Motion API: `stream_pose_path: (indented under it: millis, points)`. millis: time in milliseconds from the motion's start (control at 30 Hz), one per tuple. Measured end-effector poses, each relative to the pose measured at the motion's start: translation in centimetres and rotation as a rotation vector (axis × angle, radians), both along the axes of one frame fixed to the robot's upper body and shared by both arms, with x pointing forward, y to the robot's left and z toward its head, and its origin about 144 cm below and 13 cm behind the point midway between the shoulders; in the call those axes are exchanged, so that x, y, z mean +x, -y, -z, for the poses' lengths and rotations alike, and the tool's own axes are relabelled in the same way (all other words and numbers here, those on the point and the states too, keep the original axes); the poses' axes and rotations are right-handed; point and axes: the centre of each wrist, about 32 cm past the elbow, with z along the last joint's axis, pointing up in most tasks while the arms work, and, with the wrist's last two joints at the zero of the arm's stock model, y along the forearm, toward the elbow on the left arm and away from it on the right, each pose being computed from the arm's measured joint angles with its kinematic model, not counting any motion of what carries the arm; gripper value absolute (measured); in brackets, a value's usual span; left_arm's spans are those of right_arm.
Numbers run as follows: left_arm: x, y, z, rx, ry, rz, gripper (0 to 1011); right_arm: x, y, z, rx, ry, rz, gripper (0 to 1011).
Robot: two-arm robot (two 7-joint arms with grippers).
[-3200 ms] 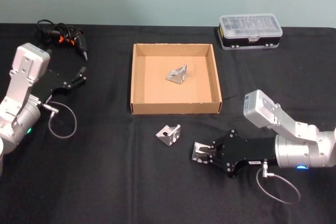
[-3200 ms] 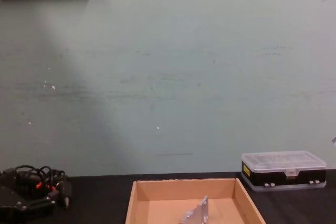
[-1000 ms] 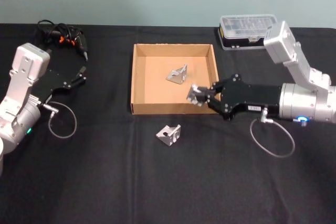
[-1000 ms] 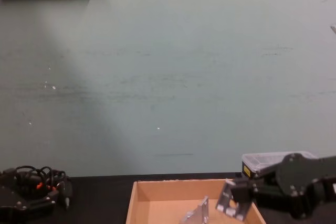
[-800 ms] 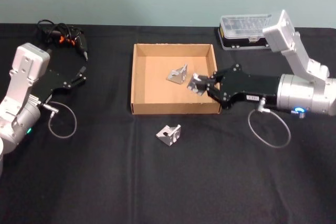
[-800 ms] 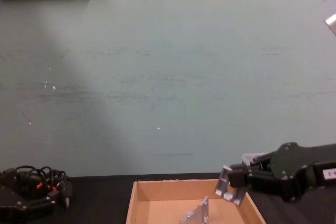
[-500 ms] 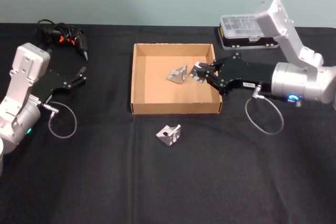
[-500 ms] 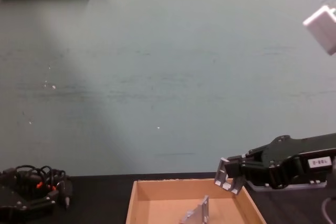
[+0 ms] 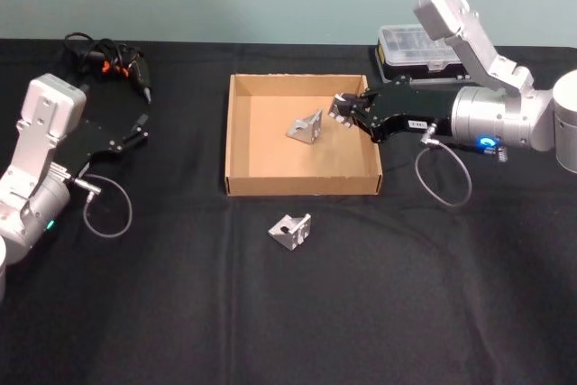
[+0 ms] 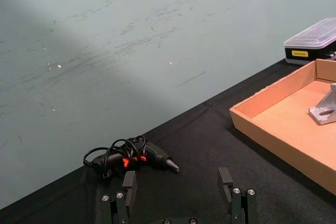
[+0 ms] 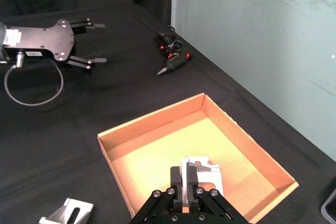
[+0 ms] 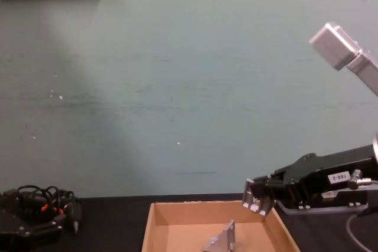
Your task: Use one hand to pick up the angle iron from the table and place it into the box.
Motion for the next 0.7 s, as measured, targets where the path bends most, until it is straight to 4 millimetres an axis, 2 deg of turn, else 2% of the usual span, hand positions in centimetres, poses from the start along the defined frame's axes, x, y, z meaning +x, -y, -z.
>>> stream_pose_path:
  millis: [700]
  points:
    - [0.0,0.0,0.0,0.000,0.000,0.000,1011,2.2,-1.2,2.4,-0.072,-0.044,0.012,57]
